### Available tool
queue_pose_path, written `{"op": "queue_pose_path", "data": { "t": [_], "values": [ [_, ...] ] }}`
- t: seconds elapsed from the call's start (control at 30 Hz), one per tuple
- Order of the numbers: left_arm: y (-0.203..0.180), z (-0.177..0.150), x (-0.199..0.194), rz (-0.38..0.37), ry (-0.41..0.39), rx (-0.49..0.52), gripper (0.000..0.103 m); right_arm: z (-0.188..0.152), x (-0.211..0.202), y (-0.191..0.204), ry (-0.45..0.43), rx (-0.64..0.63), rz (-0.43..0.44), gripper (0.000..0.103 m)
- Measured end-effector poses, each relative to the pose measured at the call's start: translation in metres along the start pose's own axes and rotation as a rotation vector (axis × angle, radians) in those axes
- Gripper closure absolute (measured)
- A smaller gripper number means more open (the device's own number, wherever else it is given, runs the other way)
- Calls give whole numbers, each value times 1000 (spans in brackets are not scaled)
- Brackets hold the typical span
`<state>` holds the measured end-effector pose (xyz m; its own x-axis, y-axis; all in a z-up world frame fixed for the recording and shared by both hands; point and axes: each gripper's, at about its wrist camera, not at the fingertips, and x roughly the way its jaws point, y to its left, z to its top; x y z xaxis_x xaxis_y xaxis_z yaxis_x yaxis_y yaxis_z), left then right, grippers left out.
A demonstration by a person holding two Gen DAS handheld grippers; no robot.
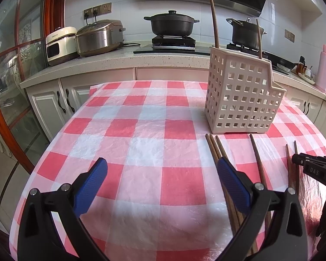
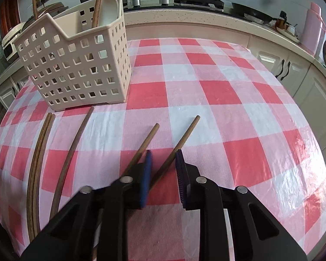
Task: Organize utensils
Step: 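Move both open tools back down toward the wooden chopsticks on the cloth, then close the right tool on a chopstick while the left tool grasps another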
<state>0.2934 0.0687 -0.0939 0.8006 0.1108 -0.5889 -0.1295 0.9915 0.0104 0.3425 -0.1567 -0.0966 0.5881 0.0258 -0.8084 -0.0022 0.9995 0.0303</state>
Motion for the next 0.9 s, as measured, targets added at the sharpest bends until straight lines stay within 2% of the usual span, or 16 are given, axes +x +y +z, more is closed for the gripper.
{"op": "queue_pose_path", "data": {
  "t": [0.2, 0.33, 0.57, 0.63, 0.7, 0.9],
  "values": [
    [-5, 0, 2, -1, 6, 7, 5, -3, -3, -7, -4, -33, 75, 95],
    [-14, 0, 5, -31, 28, 17, 6, -3, -3, -14, 7, -28, 114, 96],
    [-29, -3, 14, -52, 66, 29, 8, -2, -2, -12, 10, -51, 109, 95],
    [-30, -2, 19, -60, 87, 24, 13, -2, -2, -13, 4, -49, 113, 95],
    [-32, -2, 26, -71, 115, 25, 24, -3, -1, -15, 1, -42, 123, 95],
    [-43, 3, 42, -94, 160, 32, 38, -5, -2, -19, -12, -45, 142, 95]
  ]
}}
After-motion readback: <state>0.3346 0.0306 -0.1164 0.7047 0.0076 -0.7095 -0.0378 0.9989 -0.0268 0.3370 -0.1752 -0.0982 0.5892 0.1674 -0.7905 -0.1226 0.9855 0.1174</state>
